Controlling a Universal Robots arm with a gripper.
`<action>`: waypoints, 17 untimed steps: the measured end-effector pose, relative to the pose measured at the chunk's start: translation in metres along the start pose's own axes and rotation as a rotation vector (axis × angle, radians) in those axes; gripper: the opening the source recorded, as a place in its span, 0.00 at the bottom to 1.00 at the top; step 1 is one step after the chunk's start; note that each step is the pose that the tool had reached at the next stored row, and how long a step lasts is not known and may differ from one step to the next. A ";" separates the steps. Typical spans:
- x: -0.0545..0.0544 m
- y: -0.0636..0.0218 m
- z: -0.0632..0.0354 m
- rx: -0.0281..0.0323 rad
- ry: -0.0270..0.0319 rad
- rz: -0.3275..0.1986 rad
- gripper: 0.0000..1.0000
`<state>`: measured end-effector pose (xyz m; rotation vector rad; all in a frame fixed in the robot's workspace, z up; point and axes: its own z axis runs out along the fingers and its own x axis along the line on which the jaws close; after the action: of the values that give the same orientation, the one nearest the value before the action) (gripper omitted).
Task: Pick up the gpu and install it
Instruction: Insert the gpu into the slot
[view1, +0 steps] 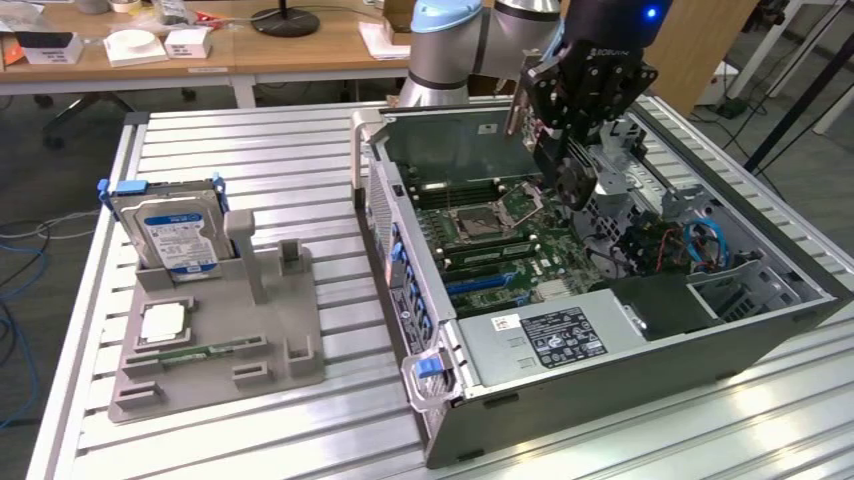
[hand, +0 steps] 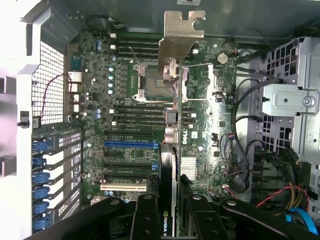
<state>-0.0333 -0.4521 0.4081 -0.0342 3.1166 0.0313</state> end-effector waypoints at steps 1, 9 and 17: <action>0.000 0.0000 0.0000 -0.0001 0.0001 -0.003 0.26; 0.000 0.0000 0.0000 -0.0006 0.0004 -0.022 0.26; 0.000 0.0000 0.0000 -0.0010 0.0008 -0.038 0.26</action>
<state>-0.0333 -0.4521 0.4081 -0.0941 3.1157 0.0320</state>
